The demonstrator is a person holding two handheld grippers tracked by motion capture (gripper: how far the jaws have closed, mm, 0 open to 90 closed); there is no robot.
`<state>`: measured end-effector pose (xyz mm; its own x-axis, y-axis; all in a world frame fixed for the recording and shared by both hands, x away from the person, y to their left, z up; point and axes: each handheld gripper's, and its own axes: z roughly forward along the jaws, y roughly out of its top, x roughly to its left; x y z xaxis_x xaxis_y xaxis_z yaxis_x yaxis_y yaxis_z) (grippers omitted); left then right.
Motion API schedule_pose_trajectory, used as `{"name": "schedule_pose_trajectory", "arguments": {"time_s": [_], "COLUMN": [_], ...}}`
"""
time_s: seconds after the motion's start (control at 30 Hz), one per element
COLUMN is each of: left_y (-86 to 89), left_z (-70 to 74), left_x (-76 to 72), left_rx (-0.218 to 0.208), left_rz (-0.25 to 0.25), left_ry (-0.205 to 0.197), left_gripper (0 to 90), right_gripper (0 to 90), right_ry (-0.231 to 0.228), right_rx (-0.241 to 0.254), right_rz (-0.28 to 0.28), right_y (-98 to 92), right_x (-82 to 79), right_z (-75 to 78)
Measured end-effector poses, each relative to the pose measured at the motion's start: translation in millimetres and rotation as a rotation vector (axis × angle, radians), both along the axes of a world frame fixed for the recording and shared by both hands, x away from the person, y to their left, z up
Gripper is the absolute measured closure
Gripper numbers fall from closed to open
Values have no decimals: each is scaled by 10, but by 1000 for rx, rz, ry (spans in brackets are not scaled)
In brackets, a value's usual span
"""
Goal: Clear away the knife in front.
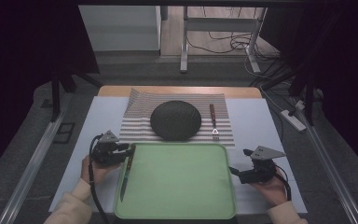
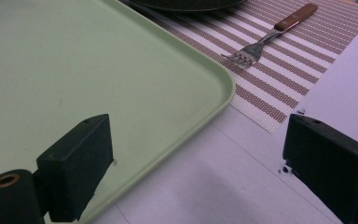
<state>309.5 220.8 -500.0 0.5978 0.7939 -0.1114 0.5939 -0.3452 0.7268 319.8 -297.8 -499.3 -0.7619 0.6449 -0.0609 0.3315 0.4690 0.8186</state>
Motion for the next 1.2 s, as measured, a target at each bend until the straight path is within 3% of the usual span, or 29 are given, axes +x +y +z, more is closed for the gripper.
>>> {"name": "schedule_pose_trajectory", "arguments": {"time_s": [0.07,0.23,0.5,1.2], "left_y": [37,134,292,276], "left_z": [-2,-3,-33,-52], "left_x": [-71,-250,-460,-455], "left_rx": [-4,-12,-18,-10], "left_rz": [35,63,105,98], "left_ry": [-13,-22,-42,-38], "left_gripper": [429,329,281,254], "right_gripper": [83,83,83,83], "right_ry": [-4,-15,-30,-51], "right_rx": [6,14,29,43], "right_rz": [2,-3,7,16], "right_y": [-1,-20,-24,-35], "right_x": [-2,-4,-14,-32], "right_z": [1,9,19,35]}}
